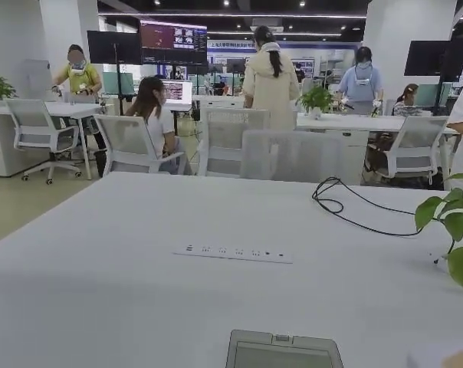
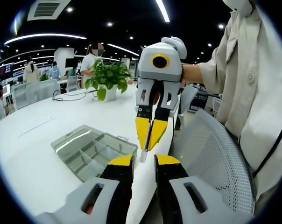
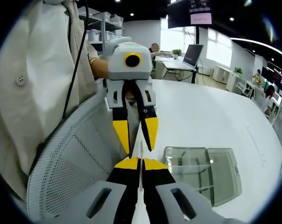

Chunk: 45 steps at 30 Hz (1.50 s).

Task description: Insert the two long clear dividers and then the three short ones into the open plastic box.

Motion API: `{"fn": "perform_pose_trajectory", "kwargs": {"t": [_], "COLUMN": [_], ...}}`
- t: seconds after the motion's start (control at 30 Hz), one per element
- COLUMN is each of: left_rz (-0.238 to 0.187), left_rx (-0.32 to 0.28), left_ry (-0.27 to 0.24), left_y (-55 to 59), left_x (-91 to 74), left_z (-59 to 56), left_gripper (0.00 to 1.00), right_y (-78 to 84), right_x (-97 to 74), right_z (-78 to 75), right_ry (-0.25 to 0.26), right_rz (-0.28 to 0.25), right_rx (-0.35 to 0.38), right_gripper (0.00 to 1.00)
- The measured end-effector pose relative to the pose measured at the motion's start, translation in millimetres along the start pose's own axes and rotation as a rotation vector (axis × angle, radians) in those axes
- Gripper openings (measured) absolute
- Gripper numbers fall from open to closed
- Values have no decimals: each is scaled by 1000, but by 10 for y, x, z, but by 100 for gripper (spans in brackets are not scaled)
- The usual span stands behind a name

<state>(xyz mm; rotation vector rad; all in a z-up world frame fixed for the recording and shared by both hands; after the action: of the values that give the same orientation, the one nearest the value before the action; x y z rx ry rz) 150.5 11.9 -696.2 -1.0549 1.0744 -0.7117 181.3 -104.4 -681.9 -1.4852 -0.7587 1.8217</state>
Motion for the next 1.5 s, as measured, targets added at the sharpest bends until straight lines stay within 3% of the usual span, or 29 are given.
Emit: {"fn": "perform_pose_trajectory", "kwargs": {"t": [0.23,0.4,0.57,0.7,1.0,1.5], "left_rz": [-18,-28,-37,-41,-25,-18], "left_rx": [-25,-43,-53,-73,-93,-113], "left_ry": [-80,-119,-162,-193,-227,-274], "left_y": [7,24,40,65,120,161], "left_x": [-14,-21,-29,-36,-30,12], "left_z": [89,128,171,211,239,264], "left_gripper": [32,35,44,46,55,59], "right_y": [-37,-43,-6,30,147,262], "right_x": [-47,-78,-99,-106,-75,-64], "right_z": [-119,-240,-349,-439,-613,-813], "right_ry": [69,139,171,203,262,324], "right_rz": [-34,-49,-48,-52,-33,-14], "right_rx": [28,27,42,59,117,174], "right_gripper": [2,2,2,2,2,2]}}
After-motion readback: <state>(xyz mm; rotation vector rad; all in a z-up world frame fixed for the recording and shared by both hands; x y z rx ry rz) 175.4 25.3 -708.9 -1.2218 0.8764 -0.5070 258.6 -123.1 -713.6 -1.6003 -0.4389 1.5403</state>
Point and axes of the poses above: the centre of the closed fingertips' face, and the gripper's own axes: x roughly forward along the fingers, z roughly to its left, y roughly out of its underside, the point moved 7 cm from there along -x, roughly backward along the fingers, and after that the axes turned 13 degrees about x, right-handed, at the moved point
